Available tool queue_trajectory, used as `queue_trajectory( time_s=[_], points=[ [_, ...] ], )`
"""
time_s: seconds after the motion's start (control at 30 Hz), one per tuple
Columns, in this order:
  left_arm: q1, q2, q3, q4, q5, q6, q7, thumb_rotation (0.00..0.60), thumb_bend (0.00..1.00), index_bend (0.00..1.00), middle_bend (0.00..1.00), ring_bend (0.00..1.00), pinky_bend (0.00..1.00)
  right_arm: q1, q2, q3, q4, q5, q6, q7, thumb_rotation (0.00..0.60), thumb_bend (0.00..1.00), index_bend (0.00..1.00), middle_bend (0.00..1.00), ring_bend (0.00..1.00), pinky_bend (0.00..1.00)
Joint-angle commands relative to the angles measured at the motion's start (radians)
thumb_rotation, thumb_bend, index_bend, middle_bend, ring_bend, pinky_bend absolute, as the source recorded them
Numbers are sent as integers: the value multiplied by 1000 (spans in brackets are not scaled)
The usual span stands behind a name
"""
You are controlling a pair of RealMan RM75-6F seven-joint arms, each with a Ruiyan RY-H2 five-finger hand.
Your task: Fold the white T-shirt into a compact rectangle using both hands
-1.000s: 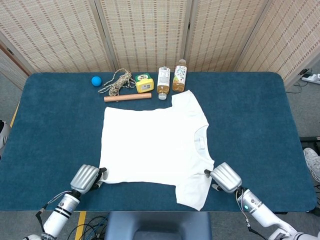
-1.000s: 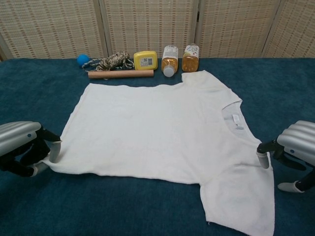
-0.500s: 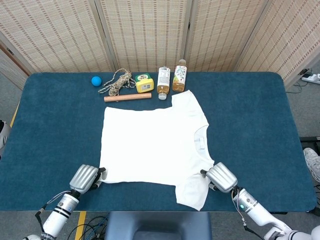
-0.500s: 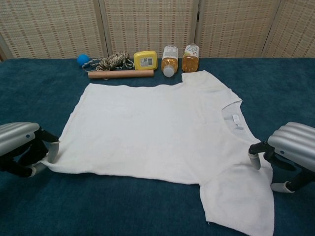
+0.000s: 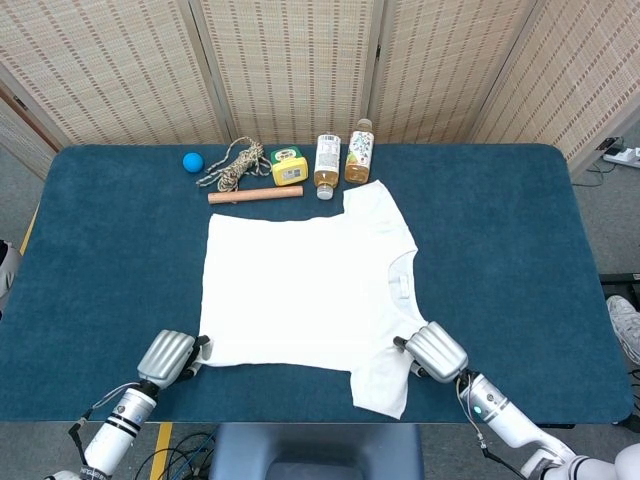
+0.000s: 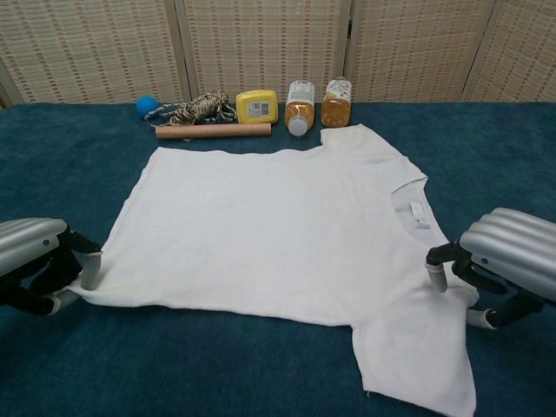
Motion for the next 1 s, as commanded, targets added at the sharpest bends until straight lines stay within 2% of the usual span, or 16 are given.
queue_trajectory(
  time_s=[0.03,0.2,0.4,0.73,1.0],
  points=[
    [0,0,0,0,-1,-1,0,600,502,611,894,797,933,-1,-2,-3,4,1,0,1,600,284,521,890,903,995],
    [-2,0,-2,2,1,-2,-2,600,502,610,894,797,933,2,-9,-5,14,5,1,8,600,408,552,893,904,996],
    [0,5,-4,0,22,19,-52,600,502,616,894,797,933,0,-2,-8,2,0,27,23,600,494,601,899,910,1000],
    [17,62,13,-48,68,65,-160,600,502,633,896,797,934,-25,93,-26,-102,-22,115,50,600,529,672,907,915,1000],
    [53,168,57,-156,108,110,-253,600,502,632,896,797,934,-61,237,-70,-257,-31,152,76,600,562,677,910,917,1000]
  ],
)
